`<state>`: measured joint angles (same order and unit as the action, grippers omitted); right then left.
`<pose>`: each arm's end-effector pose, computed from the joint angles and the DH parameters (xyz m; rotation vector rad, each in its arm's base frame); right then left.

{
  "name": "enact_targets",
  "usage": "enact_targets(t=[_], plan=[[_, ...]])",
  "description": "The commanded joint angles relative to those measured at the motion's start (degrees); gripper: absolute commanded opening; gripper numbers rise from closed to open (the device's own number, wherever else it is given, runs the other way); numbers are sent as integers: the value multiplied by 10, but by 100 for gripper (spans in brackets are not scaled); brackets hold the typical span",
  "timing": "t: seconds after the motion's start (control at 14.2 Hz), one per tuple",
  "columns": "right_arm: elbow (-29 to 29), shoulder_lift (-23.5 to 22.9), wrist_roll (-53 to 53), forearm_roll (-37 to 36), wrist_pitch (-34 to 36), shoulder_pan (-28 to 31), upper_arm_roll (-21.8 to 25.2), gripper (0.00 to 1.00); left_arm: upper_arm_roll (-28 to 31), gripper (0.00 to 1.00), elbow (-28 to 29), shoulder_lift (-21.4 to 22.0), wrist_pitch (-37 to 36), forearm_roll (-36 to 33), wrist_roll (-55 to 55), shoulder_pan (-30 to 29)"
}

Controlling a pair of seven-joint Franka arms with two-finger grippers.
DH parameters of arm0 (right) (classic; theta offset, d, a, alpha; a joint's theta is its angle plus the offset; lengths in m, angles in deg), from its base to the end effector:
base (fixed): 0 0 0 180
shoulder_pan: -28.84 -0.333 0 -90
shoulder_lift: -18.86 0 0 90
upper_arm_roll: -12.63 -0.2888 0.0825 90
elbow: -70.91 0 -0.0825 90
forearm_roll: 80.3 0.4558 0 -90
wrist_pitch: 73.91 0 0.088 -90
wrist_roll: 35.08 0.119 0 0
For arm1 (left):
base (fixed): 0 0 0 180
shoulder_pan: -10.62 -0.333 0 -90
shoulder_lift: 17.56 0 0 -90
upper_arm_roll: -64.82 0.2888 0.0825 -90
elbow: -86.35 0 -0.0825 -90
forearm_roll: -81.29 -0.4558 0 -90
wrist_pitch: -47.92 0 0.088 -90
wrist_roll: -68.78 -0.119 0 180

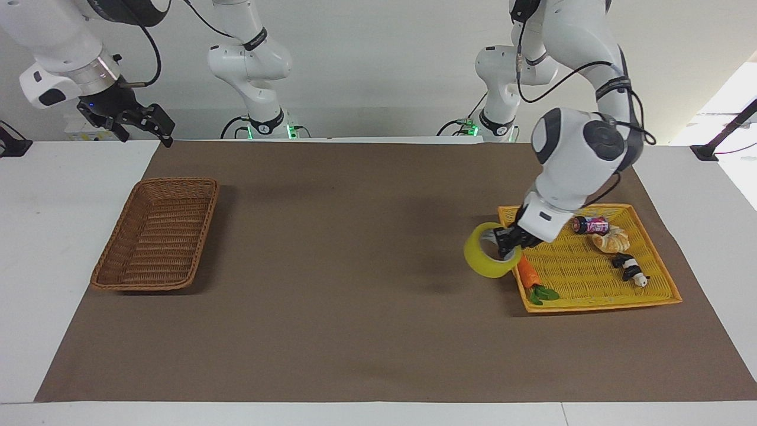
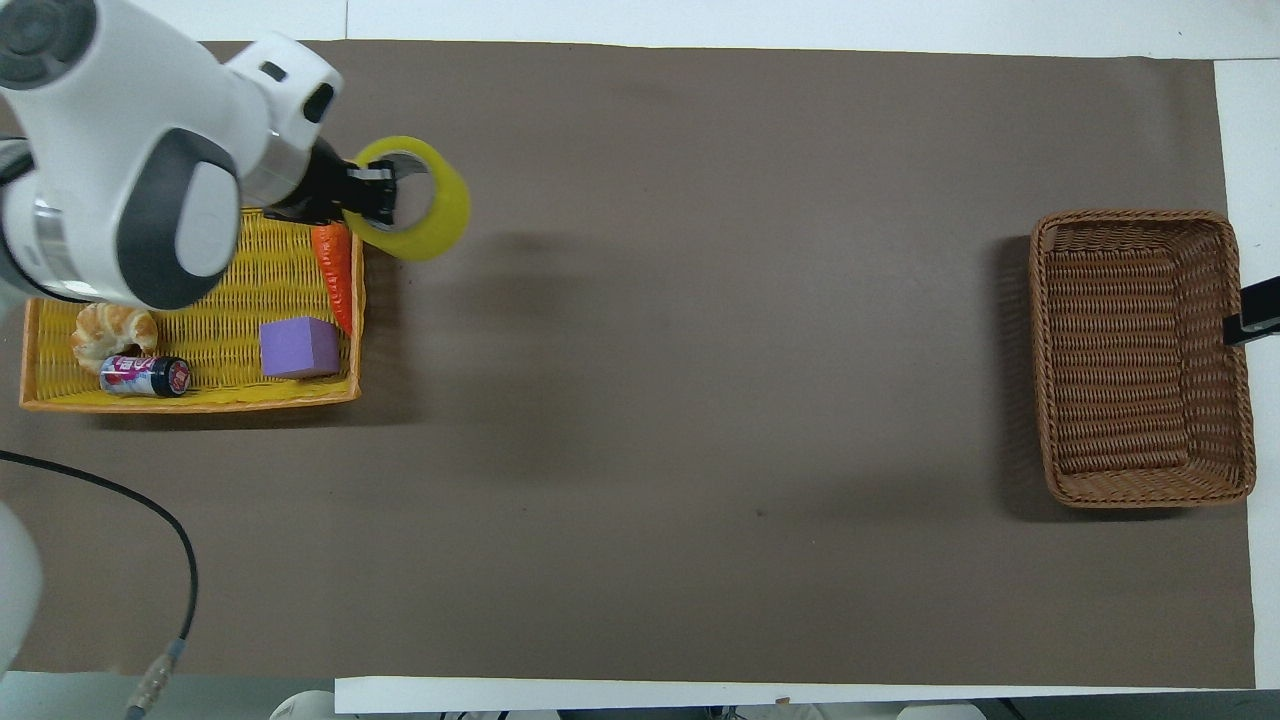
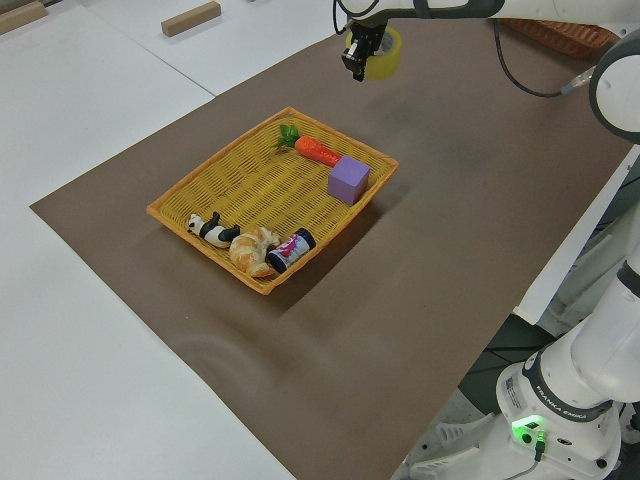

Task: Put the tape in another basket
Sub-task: 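Grasp and lift the tape roll with the left gripper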

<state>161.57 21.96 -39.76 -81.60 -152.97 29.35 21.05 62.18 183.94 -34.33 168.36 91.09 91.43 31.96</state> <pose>0.5803 -0.0962 0.5966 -3.1275 0.1189 0.2346 0.6473 -0.2967 0.3650 2.9465 0.0861 0.0470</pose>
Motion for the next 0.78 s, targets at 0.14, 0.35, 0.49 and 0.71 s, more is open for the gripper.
enact_targets(t=[0.14,0.35,0.49,0.71], plan=[[65,14,-56,216,-66,12,-4,99,11,1,64,27,78,25,71,71],[133,-9,-60,378,-152,5,-4,99,11,1,65,27,98,51,73,89],[184,-39,-93,487,-216,-17,-7,99,11,2,65,27,96,52,85,96],[214,-80,-159,616,-288,-73,-7,99,11,2,65,27,96,51,88,97]])
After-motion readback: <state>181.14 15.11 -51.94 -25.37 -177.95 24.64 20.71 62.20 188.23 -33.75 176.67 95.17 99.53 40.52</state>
